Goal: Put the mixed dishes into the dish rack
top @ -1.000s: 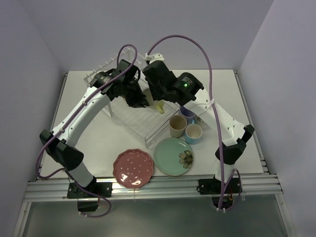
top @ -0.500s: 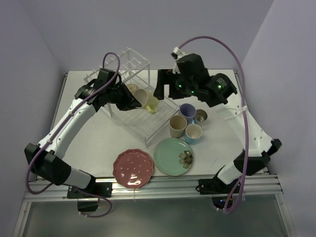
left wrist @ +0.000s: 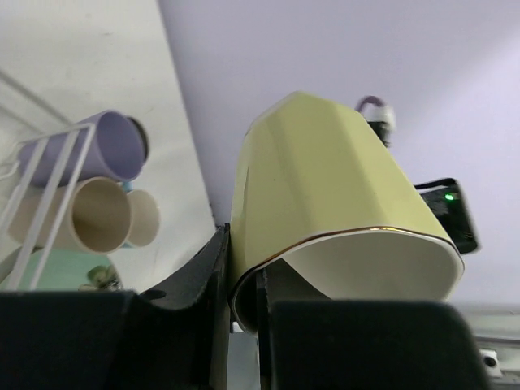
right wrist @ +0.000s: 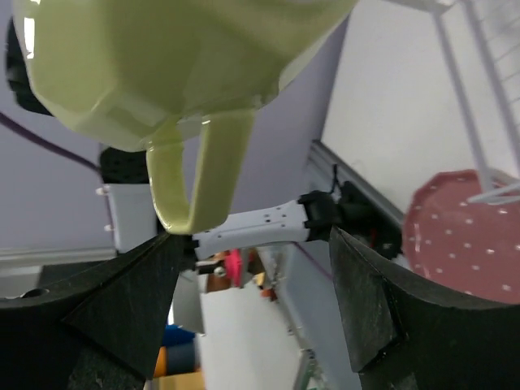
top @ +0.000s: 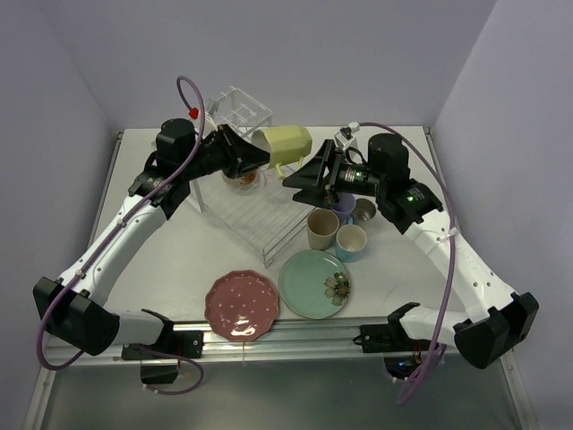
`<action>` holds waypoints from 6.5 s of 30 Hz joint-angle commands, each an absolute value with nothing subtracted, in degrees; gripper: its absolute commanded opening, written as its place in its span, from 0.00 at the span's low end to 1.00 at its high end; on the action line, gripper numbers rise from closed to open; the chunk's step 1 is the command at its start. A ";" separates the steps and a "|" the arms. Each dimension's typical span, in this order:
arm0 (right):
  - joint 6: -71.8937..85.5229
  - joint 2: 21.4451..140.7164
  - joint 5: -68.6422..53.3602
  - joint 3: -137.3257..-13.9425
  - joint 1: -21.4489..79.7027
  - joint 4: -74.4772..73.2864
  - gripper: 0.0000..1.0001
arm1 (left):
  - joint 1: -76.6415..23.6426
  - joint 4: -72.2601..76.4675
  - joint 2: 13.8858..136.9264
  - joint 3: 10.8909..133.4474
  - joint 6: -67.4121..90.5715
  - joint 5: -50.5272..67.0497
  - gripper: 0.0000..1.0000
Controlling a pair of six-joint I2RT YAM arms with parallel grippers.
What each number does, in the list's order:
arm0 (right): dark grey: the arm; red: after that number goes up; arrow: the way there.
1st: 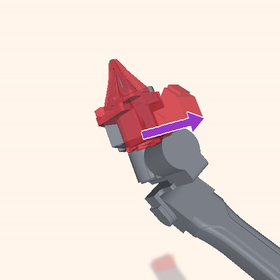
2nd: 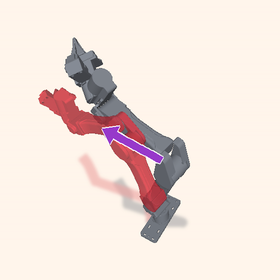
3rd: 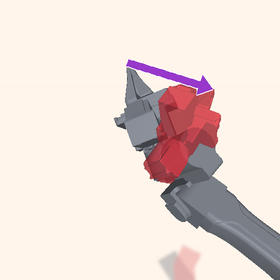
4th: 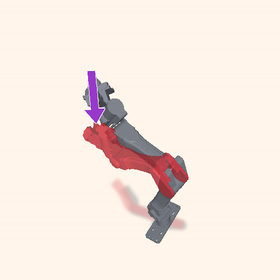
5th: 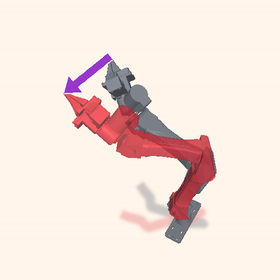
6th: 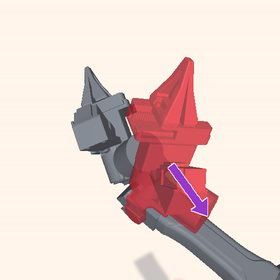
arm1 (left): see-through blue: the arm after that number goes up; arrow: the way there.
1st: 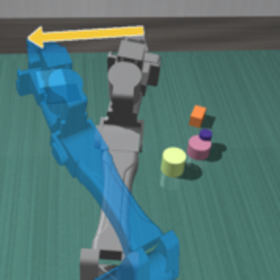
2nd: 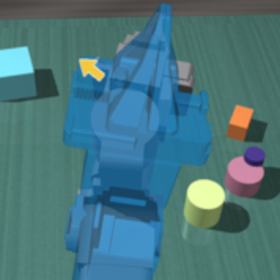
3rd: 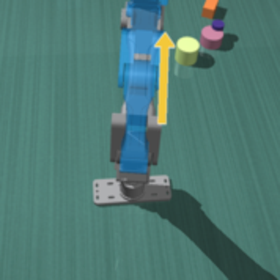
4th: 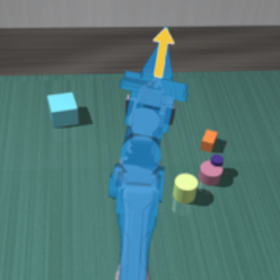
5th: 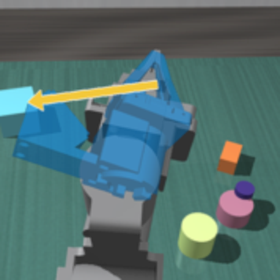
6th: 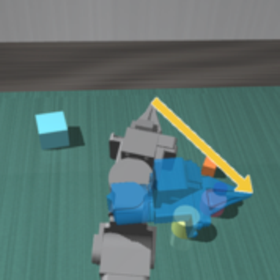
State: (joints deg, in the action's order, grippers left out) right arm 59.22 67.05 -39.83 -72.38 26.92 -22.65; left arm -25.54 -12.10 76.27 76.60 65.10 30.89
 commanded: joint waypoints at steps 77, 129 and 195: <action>20.04 103.79 6.59 -92.72 36.21 -34.28 0.00 | -23.38 -60.56 66.27 83.58 48.96 11.25 0.92; 16.96 108.47 22.85 -93.96 42.54 -21.70 0.87 | -23.47 -61.70 73.03 82.71 48.16 12.83 0.90; 31.55 80.60 8.19 -77.67 3.26 -43.23 0.00 | -36.22 -53.27 94.39 109.24 42.71 22.92 0.89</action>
